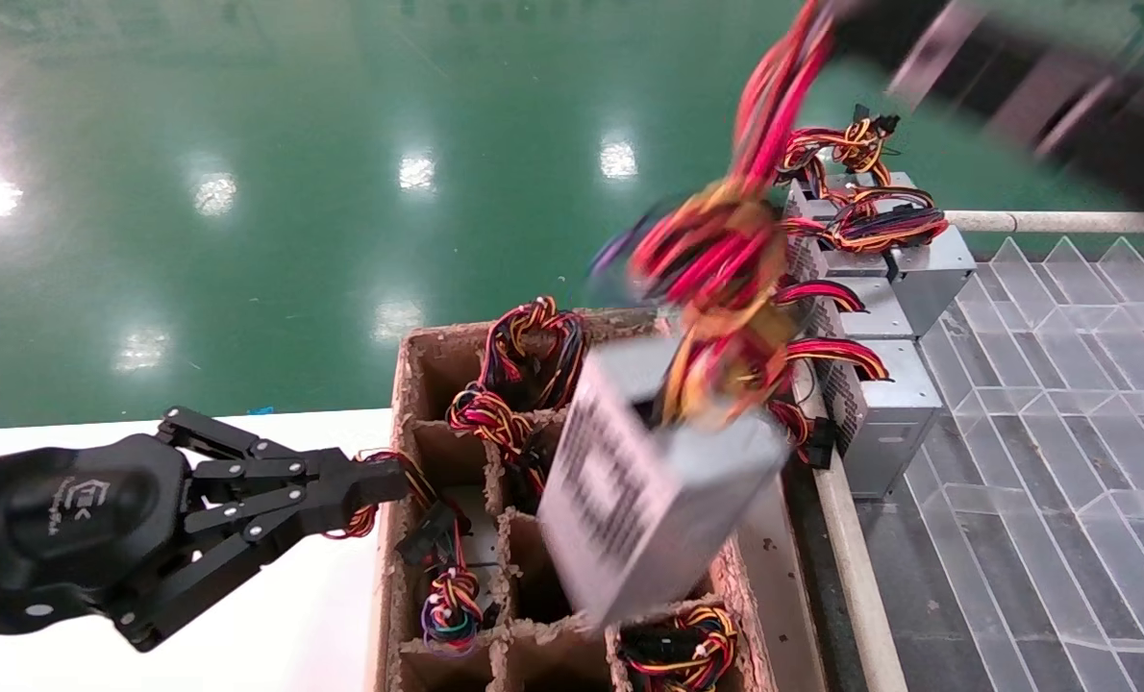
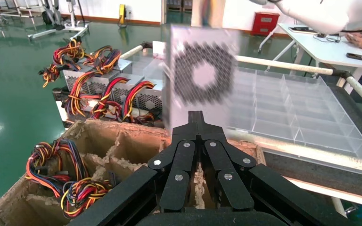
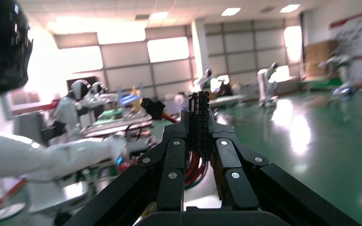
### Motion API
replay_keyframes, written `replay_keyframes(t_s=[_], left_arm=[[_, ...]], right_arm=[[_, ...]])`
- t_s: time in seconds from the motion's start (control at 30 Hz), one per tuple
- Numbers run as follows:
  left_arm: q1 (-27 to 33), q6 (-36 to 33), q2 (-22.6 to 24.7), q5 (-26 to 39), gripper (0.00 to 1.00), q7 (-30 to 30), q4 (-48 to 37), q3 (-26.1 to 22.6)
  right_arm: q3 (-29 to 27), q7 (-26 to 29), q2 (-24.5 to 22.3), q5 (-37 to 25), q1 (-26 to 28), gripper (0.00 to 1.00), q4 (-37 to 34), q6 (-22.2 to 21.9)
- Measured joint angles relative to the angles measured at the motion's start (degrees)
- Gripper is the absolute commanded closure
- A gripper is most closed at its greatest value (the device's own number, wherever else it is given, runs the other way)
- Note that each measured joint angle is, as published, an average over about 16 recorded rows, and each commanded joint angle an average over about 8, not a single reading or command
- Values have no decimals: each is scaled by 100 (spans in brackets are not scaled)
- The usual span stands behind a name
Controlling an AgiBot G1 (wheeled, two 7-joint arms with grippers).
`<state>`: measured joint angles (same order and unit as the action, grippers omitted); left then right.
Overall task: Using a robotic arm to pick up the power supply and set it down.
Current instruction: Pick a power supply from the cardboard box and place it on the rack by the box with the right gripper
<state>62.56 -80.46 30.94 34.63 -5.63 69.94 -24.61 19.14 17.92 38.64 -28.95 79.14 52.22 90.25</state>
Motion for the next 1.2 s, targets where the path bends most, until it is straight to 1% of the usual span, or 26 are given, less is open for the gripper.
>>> replay_keyframes(t_s=[0.1, 0.23, 0.7, 0.97, 1.2], left_arm=[[0, 0, 0, 0, 100, 0, 0, 0], [0, 0, 0, 0, 100, 0, 0, 0], [0, 0, 0, 0, 100, 0, 0, 0], [0, 0, 0, 0, 100, 0, 0, 0], [0, 0, 0, 0, 100, 0, 0, 0]], right_arm=[[-24, -62, -81, 52, 222, 100, -270, -34], [-26, -271, -222, -79, 533, 100, -659, -85], [139, -1284, -749, -1089, 1503, 100, -2281, -336], [302, -1792, -877, -1603, 1870, 100, -3067, -620], [461, -2138, -860, -1963, 2024, 100, -3589, -841]])
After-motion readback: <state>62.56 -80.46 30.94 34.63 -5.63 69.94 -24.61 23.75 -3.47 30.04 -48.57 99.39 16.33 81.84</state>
